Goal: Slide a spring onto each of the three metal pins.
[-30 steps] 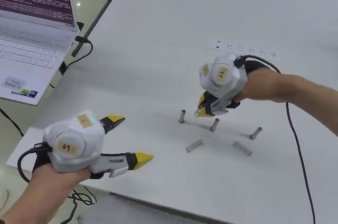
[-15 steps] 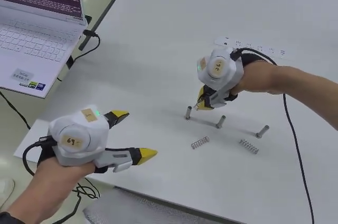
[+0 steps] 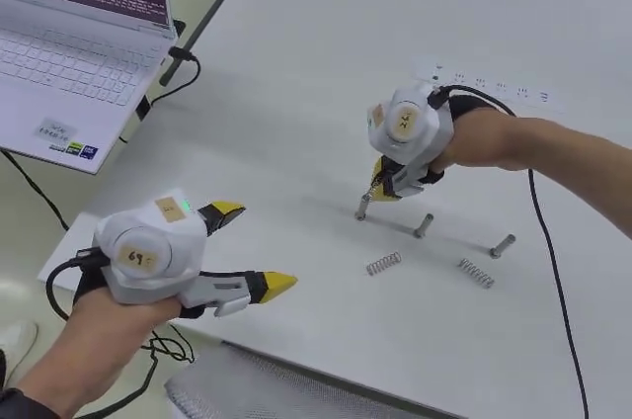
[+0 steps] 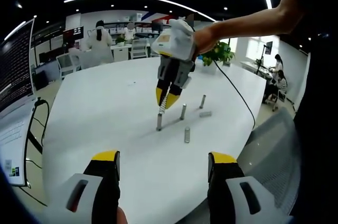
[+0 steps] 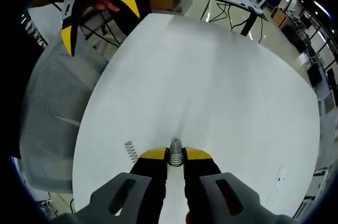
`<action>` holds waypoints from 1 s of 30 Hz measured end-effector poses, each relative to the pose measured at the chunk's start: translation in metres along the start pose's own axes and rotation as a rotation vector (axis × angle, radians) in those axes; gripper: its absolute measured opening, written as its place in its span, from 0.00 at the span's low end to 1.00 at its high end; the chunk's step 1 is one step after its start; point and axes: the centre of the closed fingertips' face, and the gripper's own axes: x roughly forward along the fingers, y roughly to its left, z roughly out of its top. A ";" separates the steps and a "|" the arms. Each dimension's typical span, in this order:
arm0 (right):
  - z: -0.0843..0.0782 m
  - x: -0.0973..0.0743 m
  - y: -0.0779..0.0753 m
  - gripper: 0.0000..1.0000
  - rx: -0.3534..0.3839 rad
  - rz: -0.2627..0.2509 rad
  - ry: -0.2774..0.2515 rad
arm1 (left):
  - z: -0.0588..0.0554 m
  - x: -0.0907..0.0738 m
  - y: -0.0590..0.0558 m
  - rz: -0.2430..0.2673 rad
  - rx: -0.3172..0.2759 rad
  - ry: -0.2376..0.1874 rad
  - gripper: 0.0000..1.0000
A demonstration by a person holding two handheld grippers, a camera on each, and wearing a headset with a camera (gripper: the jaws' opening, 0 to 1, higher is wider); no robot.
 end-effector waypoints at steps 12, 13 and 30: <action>-0.001 0.006 -0.003 0.09 -0.014 0.018 0.017 | -0.002 -0.002 0.003 0.006 -0.009 0.003 0.63; -0.001 0.007 -0.003 0.09 -0.017 0.017 0.019 | -0.002 -0.002 0.003 0.006 -0.010 0.004 0.64; -0.005 0.025 -0.005 0.09 -0.046 0.042 0.055 | -0.004 -0.004 0.007 0.015 -0.019 0.004 0.64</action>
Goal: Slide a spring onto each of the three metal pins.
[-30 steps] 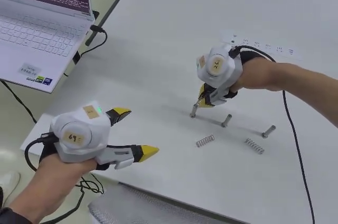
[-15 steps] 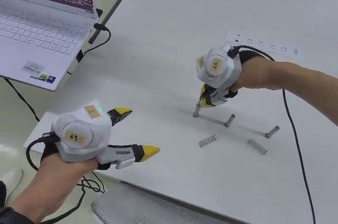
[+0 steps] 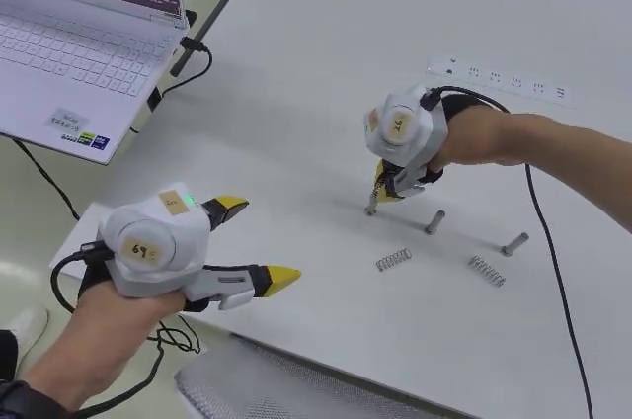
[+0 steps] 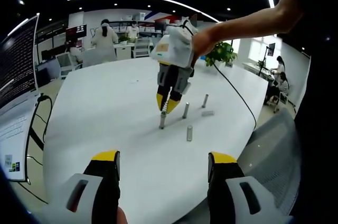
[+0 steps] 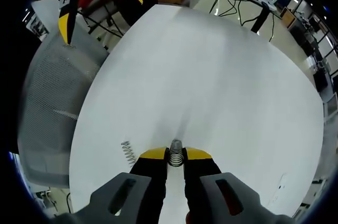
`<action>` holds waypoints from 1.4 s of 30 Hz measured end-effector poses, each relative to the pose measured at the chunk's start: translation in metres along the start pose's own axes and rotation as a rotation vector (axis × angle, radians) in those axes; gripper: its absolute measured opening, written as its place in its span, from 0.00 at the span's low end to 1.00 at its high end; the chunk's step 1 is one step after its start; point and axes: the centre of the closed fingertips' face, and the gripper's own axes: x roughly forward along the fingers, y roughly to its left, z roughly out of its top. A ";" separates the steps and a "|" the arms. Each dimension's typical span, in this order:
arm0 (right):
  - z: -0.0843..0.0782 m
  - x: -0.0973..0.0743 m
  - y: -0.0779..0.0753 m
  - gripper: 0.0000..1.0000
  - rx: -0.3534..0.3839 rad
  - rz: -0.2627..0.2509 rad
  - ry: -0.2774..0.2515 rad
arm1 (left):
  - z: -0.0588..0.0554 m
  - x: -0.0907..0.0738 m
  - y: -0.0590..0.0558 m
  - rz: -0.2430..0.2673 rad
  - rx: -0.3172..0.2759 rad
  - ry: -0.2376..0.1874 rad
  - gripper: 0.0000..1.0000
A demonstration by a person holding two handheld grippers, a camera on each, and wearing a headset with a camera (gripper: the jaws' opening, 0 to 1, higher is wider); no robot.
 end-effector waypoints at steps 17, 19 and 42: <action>-0.002 0.021 0.000 0.09 -0.021 0.026 0.032 | -0.001 -0.003 0.003 0.008 -0.007 0.001 0.64; -0.002 0.022 0.001 0.09 -0.020 0.030 0.034 | -0.001 -0.003 0.003 0.008 -0.006 0.002 0.64; -0.006 0.038 0.005 0.10 -0.017 0.037 0.052 | 0.011 0.007 0.001 -0.007 0.001 -0.014 0.67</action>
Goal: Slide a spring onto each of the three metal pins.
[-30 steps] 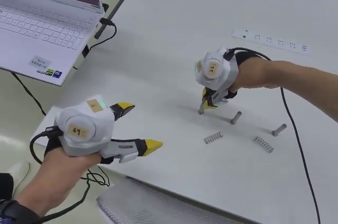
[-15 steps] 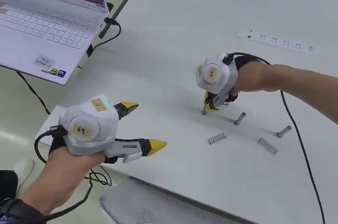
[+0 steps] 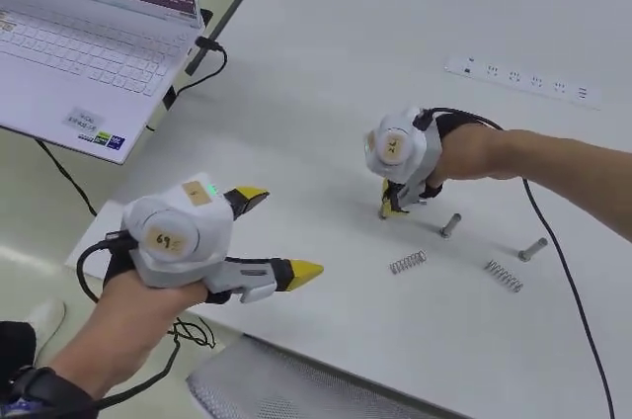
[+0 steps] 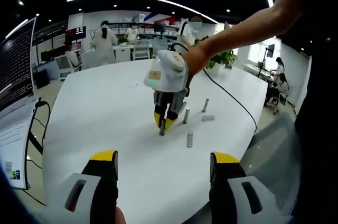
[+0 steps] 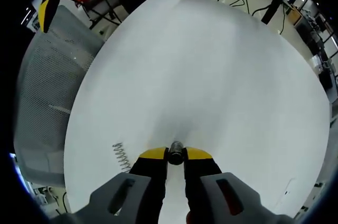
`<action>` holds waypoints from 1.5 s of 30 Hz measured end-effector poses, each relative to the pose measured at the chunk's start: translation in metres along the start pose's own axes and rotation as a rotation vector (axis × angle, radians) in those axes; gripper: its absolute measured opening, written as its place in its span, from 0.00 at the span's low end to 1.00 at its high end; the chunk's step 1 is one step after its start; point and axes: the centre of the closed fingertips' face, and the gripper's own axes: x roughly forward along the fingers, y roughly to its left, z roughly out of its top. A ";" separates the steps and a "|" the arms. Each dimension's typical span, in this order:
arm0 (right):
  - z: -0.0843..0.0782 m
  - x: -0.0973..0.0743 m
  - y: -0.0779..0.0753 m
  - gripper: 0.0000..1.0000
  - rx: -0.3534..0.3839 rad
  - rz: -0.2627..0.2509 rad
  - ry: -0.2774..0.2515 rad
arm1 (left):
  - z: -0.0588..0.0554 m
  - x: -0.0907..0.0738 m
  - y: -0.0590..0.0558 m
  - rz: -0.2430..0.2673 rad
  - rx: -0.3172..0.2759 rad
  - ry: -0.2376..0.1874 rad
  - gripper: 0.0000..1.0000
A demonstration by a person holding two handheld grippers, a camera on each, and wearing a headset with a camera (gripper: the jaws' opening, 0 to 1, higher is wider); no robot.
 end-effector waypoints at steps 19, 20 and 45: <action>-0.005 -0.005 0.004 0.26 0.019 -0.011 0.000 | 0.000 0.003 -0.007 -0.021 0.003 0.018 0.76; -0.005 -0.005 0.004 0.27 0.022 -0.011 -0.002 | 0.000 0.003 -0.007 -0.021 0.006 0.019 0.77; -0.022 -0.034 0.000 0.37 0.139 -0.079 -0.072 | 0.007 0.009 -0.017 -0.045 0.032 0.041 0.85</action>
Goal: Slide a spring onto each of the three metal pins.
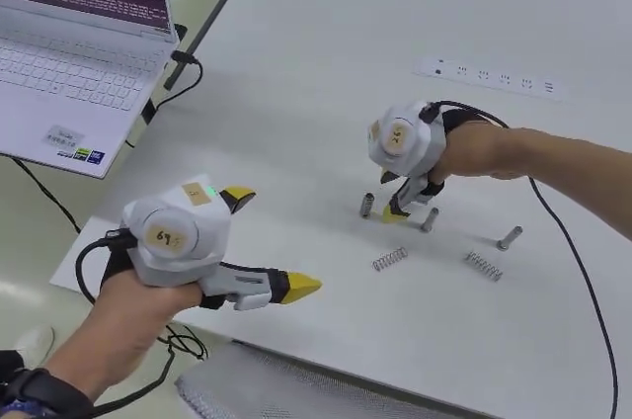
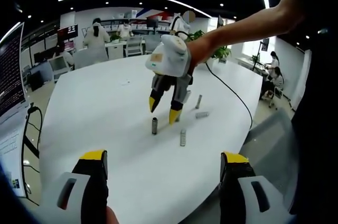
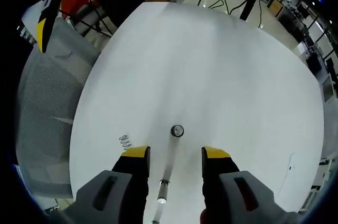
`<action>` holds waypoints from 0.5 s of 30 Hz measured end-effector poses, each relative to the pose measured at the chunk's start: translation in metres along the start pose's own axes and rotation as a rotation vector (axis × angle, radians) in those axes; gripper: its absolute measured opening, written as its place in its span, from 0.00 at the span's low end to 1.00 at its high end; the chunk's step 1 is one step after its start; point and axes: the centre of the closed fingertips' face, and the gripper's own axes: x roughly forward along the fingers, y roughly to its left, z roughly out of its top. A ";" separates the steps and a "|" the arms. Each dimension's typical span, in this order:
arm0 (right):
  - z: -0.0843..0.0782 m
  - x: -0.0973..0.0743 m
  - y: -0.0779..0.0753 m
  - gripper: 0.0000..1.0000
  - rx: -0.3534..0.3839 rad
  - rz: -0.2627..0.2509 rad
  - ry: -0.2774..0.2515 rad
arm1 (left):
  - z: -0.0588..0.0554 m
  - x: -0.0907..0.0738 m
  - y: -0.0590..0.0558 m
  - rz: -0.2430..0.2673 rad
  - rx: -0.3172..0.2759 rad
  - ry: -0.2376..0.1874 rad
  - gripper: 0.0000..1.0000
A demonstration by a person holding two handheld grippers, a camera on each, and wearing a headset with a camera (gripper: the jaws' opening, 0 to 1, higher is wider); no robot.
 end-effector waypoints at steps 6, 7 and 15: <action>-0.007 -0.008 0.003 0.38 0.044 -0.017 -0.024 | 0.002 0.002 -0.002 -0.003 0.008 0.002 0.86; -0.008 -0.010 0.004 0.39 0.053 -0.020 -0.029 | 0.003 0.002 -0.002 -0.002 0.009 0.003 0.86; -0.014 -0.017 0.010 0.40 0.100 -0.044 -0.062 | 0.004 0.003 -0.005 -0.006 0.017 0.002 0.87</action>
